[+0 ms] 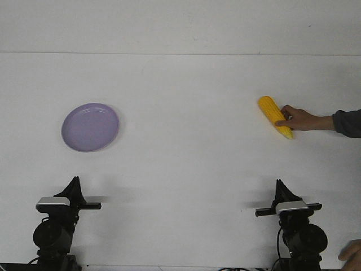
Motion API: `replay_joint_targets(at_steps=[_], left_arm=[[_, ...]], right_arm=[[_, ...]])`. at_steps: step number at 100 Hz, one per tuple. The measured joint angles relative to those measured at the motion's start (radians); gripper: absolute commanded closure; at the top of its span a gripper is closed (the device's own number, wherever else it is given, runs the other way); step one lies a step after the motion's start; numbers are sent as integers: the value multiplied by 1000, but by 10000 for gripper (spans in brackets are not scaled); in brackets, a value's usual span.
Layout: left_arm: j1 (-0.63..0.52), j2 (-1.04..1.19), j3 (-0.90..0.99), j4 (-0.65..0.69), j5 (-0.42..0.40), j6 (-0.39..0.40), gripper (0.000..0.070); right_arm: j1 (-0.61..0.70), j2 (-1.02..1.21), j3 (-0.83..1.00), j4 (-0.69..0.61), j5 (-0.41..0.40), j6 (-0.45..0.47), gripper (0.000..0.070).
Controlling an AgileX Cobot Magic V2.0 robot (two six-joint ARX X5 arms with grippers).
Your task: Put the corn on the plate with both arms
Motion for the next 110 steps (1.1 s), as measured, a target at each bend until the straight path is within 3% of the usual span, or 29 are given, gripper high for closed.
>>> replay_joint_targets(at_steps=[63, 99, 105, 108, 110], left_arm=[[0, 0, 0, 22, 0, -8, 688], [0, 2, 8, 37, 28, -225, 687], [0, 19, 43, 3, 31, -254, 618], [0, 34, 76, -15, 31, -270, 533], [0, 47, 100, -24, 31, -277, 440]], right_arm=[[0, 0, 0, 0, 0, 0, 684], [0, 0, 0, 0, 0, 0, 684], [0, 0, 0, 0, 0, 0, 684], [0, 0, 0, 0, 0, 0, 684], [0, 0, 0, 0, 0, 0, 684]])
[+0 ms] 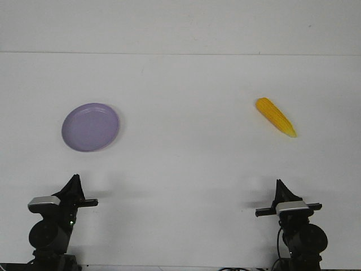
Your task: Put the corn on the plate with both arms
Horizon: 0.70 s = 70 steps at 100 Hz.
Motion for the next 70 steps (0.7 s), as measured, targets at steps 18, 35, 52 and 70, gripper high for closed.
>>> replay_joint_targets(at_steps=[18, 35, 52, 70], left_arm=[[0, 187, 296, -114, -5, -33, 293], [29, 487, 551, -303, -116, 55, 278], [156, 821, 756, -314, -83, 136, 277], [295, 1203, 882, -305, 59, 156, 278]], right_arm=[[0, 0, 0, 0, 0, 0, 684], [0, 0, 0, 0, 0, 0, 684], [0, 0, 0, 0, 0, 0, 684], [0, 0, 0, 0, 0, 0, 684]])
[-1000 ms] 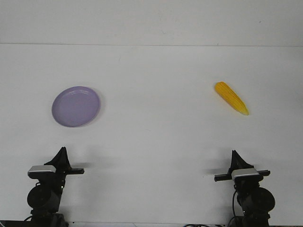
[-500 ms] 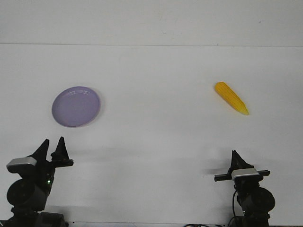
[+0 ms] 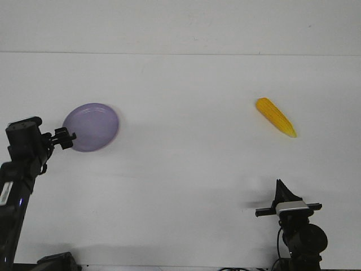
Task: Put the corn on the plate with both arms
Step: 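Reach the left gripper forward and grip the rim of the lavender plate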
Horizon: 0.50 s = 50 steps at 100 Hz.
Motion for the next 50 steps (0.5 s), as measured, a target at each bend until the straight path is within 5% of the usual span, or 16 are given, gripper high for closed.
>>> replay_joint_targets(at_steps=[26, 50], left_arm=[[64, 371, 175, 19, 62, 10, 278], [64, 482, 177, 53, 113, 13, 283]], right_arm=[[0, 0, 0, 0, 0, 0, 684], [0, 0, 0, 0, 0, 0, 684]])
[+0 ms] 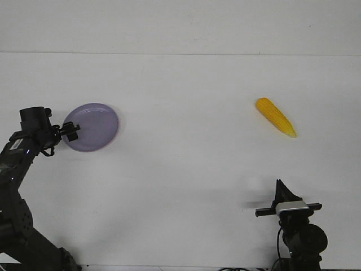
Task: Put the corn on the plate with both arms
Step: 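Reach the left gripper forward and grip the rim of the lavender plate, then drag the plate with the left gripper toward the robot and center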
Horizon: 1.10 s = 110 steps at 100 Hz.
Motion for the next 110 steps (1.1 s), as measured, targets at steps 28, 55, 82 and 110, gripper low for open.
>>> replay_joint_targets(at_steps=[28, 55, 82, 110], left_arm=[[-7, 44, 2, 27, 13, 0, 487], [-6, 49, 8, 36, 25, -9, 691], [-5, -39, 11, -39, 139, -24, 691], [-63, -443, -10, -86, 308, -73, 691]], right_arm=[[0, 0, 0, 0, 0, 0, 684], [0, 0, 0, 0, 0, 0, 684], [0, 0, 0, 0, 0, 0, 684], [0, 0, 0, 0, 0, 0, 684]])
